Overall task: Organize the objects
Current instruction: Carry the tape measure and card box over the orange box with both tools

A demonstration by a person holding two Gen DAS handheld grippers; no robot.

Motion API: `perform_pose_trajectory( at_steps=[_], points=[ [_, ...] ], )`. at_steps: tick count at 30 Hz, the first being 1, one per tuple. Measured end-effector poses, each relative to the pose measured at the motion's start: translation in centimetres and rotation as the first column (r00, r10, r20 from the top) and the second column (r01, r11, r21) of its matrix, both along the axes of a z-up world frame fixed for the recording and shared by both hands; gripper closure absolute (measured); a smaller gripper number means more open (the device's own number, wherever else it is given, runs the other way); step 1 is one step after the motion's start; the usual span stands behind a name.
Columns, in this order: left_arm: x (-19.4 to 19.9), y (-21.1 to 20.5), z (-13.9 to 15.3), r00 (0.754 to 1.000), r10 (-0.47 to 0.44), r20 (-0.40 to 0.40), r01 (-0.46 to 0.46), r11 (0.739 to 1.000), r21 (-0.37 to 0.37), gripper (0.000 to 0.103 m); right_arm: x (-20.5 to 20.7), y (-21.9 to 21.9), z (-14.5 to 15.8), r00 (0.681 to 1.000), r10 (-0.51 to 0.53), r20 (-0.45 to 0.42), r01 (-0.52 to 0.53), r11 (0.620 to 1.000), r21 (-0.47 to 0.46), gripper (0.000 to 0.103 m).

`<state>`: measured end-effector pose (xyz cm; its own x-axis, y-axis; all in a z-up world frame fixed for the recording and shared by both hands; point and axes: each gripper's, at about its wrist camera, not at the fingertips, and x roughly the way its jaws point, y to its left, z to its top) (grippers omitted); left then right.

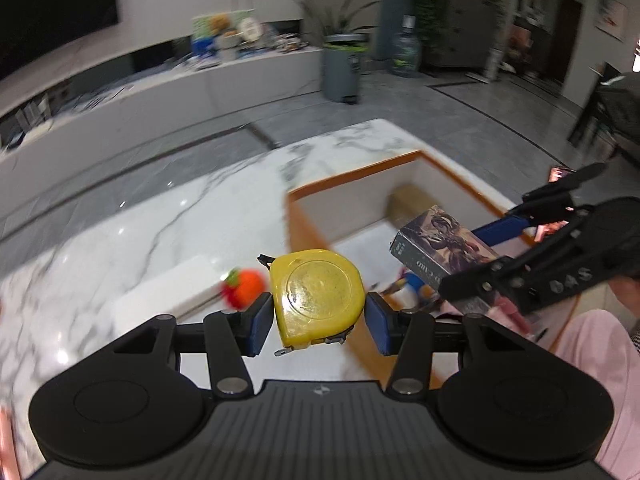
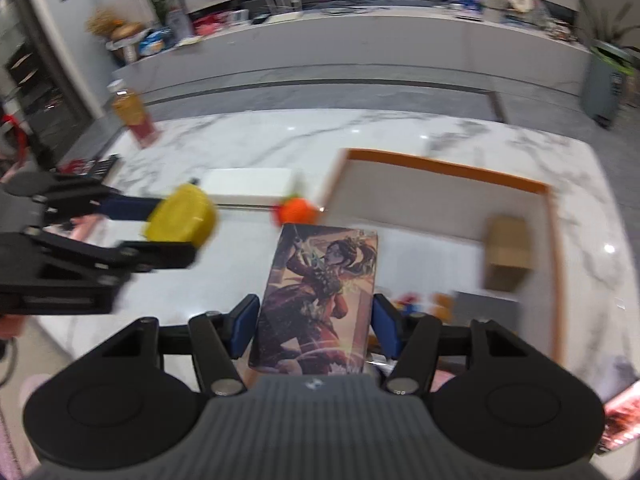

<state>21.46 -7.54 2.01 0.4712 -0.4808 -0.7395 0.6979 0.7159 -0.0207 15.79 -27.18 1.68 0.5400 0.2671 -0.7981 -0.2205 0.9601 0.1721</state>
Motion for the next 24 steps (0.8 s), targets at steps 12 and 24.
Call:
perform_pose_trajectory(
  at_steps=[12,24],
  points=[
    [2.2,-12.0,-5.1,0.979,-0.205,-0.012,0.203,0.957,0.207,0.045,0.2,-7.7,-2.3,0.995,-0.099,-0.015,0.097,0.991,-0.09,0.041],
    [8.3,-17.0,-10.9,0.984,-0.011,-0.178,0.08,0.92,0.385,0.045,1.0,-8.8,-4.2,0.997,-0.076,-0.028,0.076,0.997,-0.017,0.041]
  ],
)
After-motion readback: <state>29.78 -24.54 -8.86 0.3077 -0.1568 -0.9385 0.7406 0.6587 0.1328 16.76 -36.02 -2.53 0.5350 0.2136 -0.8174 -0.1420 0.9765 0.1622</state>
